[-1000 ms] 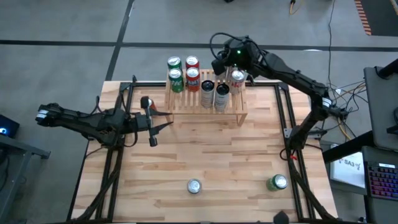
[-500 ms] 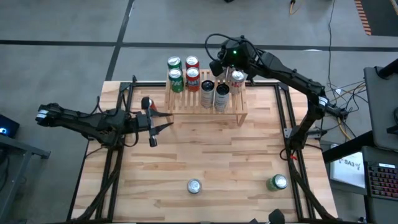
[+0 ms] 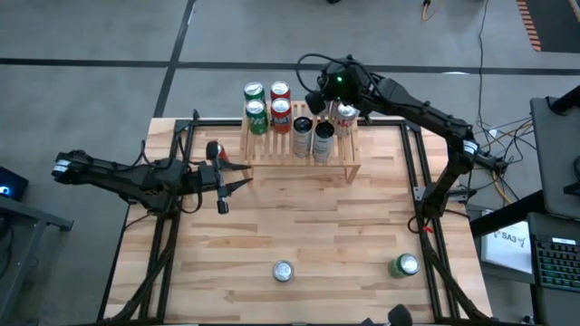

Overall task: Place canned beverage on shelf
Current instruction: Adjust the soda cans on the shelf

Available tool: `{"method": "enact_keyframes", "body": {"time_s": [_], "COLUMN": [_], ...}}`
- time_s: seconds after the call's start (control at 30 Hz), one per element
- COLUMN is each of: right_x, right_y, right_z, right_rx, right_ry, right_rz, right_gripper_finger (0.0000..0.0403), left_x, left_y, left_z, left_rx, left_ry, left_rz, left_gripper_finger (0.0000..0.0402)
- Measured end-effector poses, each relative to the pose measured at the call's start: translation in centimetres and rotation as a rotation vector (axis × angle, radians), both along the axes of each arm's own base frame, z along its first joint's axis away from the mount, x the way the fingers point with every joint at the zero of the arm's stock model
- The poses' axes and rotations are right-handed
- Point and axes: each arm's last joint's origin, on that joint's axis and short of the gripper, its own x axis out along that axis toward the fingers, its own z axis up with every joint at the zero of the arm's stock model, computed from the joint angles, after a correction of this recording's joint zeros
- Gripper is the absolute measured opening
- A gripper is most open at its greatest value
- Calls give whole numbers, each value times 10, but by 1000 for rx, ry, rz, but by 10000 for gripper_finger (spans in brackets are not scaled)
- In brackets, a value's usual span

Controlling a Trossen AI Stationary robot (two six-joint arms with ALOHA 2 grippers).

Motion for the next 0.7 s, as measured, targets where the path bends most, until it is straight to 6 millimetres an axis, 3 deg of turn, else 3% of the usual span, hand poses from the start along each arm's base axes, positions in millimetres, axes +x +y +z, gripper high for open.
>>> {"method": "enact_keyframes", "body": {"time_s": [0.7], "right_x": [3], "right_y": [4], "right_z": [-7], "right_rx": [34], "right_ry": [-5], "right_rz": [5], "right_gripper_finger": [9], "left_x": [0], "left_y": [0], "left_z": [0], "left_rx": [8], "left_ry": [2], "left_rz": [0], "left_gripper_finger": [125]}}
